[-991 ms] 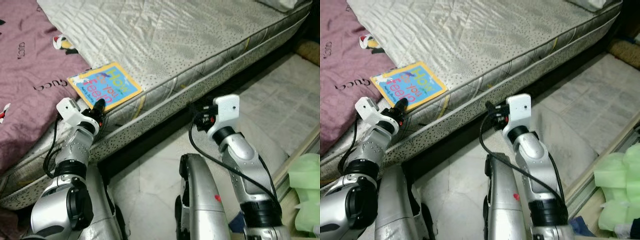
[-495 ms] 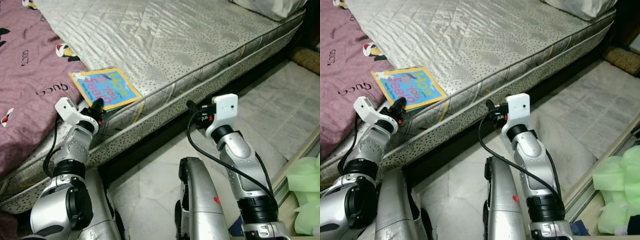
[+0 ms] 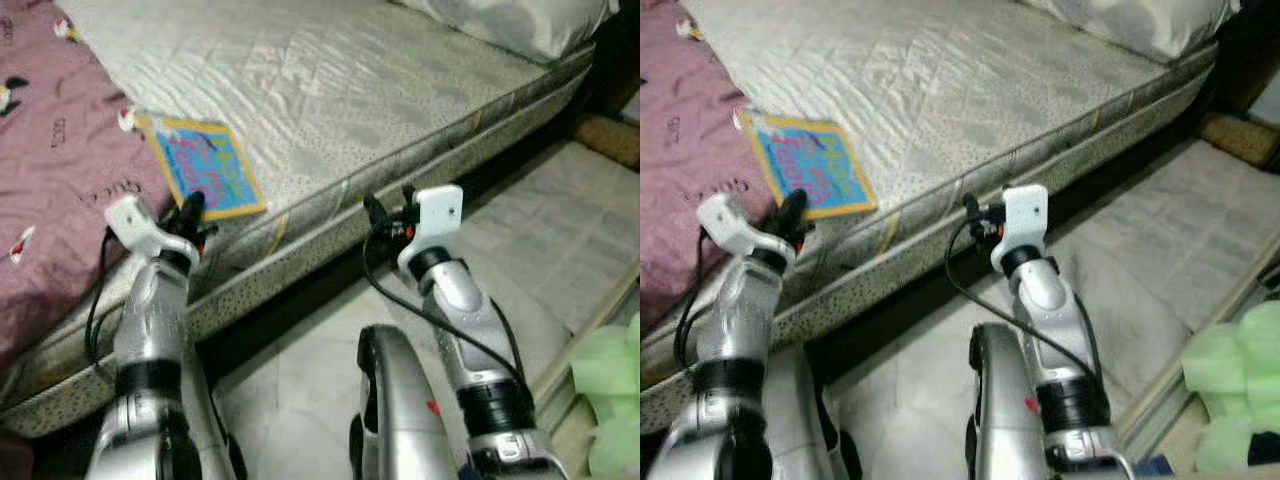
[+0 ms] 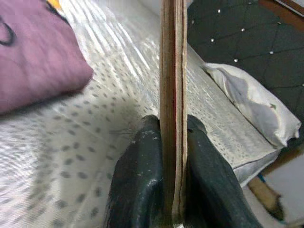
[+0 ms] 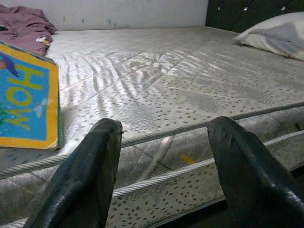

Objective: Clean up the room

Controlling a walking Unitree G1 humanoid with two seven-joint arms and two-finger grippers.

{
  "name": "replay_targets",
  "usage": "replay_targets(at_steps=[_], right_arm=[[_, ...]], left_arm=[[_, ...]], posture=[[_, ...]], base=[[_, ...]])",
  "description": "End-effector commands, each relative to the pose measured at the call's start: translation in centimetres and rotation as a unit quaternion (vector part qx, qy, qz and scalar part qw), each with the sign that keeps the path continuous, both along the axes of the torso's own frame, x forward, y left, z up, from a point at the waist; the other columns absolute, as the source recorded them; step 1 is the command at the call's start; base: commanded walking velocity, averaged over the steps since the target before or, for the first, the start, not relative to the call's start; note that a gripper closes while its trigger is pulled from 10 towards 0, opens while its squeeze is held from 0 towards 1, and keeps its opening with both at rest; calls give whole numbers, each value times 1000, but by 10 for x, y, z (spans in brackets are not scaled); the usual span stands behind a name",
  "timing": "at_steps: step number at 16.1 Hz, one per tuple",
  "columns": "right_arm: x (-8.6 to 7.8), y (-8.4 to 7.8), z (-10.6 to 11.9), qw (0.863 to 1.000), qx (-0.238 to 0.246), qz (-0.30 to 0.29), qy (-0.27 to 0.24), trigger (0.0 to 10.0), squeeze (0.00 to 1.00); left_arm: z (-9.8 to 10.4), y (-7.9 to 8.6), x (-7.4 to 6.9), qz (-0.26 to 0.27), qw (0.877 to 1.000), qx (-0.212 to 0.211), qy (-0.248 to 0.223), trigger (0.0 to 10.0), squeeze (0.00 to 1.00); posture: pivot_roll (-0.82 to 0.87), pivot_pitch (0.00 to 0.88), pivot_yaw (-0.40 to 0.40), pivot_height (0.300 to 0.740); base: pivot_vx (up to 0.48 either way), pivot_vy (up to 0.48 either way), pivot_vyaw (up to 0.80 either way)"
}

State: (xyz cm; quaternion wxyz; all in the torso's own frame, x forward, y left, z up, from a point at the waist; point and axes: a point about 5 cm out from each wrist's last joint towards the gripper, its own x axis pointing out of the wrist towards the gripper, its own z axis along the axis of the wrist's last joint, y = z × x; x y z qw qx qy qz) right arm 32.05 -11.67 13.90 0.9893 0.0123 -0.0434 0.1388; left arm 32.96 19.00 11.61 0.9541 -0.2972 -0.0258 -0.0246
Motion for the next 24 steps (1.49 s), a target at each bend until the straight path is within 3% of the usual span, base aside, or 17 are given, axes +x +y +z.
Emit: replay_targets(at_steps=[1,4,6,7,8,12,16,24], right_arm=[[2,2,1,1000,6,-4,-4,10000,0],[5,5,-5,1000,19,-14,2,10000,0],[7,8,-4,1000,23,-17,-2,10000,0],[7,9,-1,1000,25,-9,-13,10000,0],[8,10,2,999,33,-4,-24,10000,0],[15,13,7,998,49,-7,-32,10000,0],[17,9,6,998,47,-16,-36,10000,0],[22,4,11,998,42,-27,-48,10000,0]], left_arm=[[17,-2,-2,5,999,28,-37,0,0],[19,-16,-22,2,993,104,-62,0,0],[18,-18,-30,21,980,185,-64,0,0],[16,-15,-34,49,970,231,-54,2941,0],[18,-14,-36,57,962,260,-60,10000,0],[22,-15,-45,60,946,308,-74,10000,0],[18,-16,-44,73,935,340,-65,10000,0],[18,-22,-36,72,933,349,-52,10000,0]], posture=[[-29,0,-36,472],[-19,0,-39,472],[-12,0,-35,472],[-7,0,-26,472],[-3,0,-27,472],[14,0,-19,511],[8,0,-7,559],[-2,0,-3,656]], base=[[0,0,0],[0,0,0],[0,0,0],[0,0,0],[0,0,0],[0,0,0],[0,0,0],[0,0,0]])
